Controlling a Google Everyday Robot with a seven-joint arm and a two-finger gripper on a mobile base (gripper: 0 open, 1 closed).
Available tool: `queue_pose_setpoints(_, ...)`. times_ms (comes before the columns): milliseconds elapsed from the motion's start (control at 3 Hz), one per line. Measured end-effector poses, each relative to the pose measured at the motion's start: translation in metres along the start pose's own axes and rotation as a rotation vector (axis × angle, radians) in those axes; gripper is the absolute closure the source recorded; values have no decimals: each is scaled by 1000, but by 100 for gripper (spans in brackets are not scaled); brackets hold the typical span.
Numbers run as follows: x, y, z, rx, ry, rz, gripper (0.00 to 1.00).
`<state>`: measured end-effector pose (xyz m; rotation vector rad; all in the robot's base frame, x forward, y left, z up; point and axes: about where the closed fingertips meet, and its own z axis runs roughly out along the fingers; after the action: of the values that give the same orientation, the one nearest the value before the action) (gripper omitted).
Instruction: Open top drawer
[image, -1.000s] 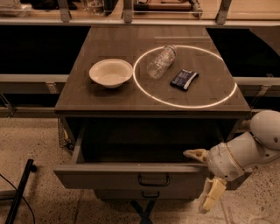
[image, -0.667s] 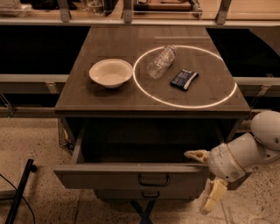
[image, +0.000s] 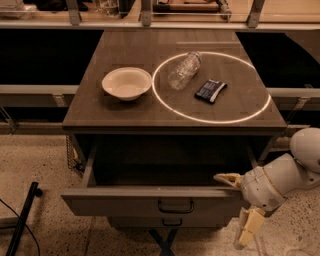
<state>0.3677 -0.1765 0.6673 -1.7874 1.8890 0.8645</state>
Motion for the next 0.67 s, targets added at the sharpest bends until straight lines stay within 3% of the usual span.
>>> queue_pose_setpoints(333, 14, 22, -14, -30, 28, 11, 0)
queue_pose_setpoints(667, 12, 22, -18, -23, 20, 7, 0)
